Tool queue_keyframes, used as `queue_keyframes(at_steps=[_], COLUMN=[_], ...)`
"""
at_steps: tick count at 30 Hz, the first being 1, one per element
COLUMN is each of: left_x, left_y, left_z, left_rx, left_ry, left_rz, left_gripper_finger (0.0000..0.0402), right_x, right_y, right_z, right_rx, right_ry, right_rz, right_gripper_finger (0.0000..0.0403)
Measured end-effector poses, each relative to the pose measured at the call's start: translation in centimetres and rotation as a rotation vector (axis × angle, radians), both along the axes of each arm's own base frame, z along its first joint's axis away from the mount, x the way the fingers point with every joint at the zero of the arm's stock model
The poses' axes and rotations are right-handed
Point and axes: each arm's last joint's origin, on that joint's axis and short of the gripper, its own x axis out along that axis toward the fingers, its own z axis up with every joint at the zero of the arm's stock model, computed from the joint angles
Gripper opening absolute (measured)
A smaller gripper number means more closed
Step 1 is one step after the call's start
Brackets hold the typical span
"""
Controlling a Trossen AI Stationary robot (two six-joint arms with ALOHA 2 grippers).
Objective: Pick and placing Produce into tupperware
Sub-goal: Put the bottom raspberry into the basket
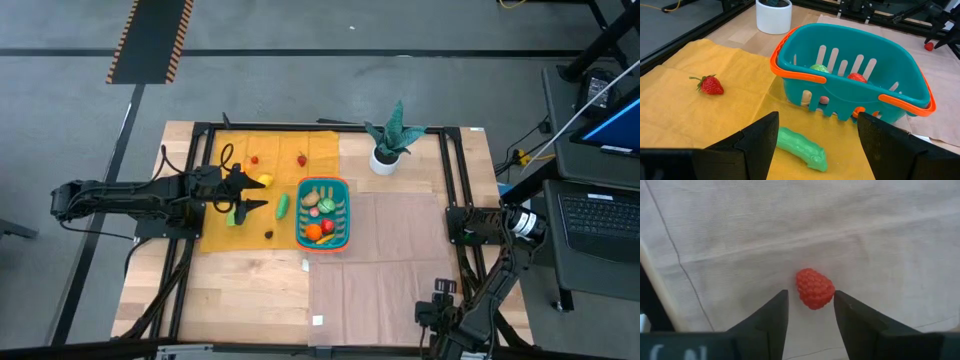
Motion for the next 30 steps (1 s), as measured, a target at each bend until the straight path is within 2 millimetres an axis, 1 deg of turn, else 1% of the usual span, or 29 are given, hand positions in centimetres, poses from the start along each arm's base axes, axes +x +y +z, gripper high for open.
queue_keyframes(at_steps=[11,18,21,27,30], left_x=[-0.02,-0.09,-0.09,-0.09,-0.09], left_y=[-0.01,-0.02,-0.02,-0.02,-0.02], left_z=[-0.05,-0.18,-0.19,-0.18,-0.19], left_rx=[-0.001,-0.004,-0.004,-0.004,-0.004], left_ry=[0.006,0.022,0.022,0.022,0.022], left_rz=[0.000,0.000,0.000,0.000,0.000], left_gripper_finger=[0.0261,0.0261,0.0261,0.0261,0.0261], right_x=[0.64,0.65,0.65,0.63,0.62], right_y=[-0.15,-0.16,-0.16,-0.17,-0.17], right_z=[-0.03,-0.03,-0.03,0.10,0.13], right_rx=[0.012,0.011,0.011,0.012,0.012], right_ry=[-0.009,-0.010,-0.010,-0.009,-0.009], right_rz=[0.010,0.010,0.011,0.024,0.031], right_gripper_finger=[0.0158,0.0157,0.0143,0.0092,0.0081])
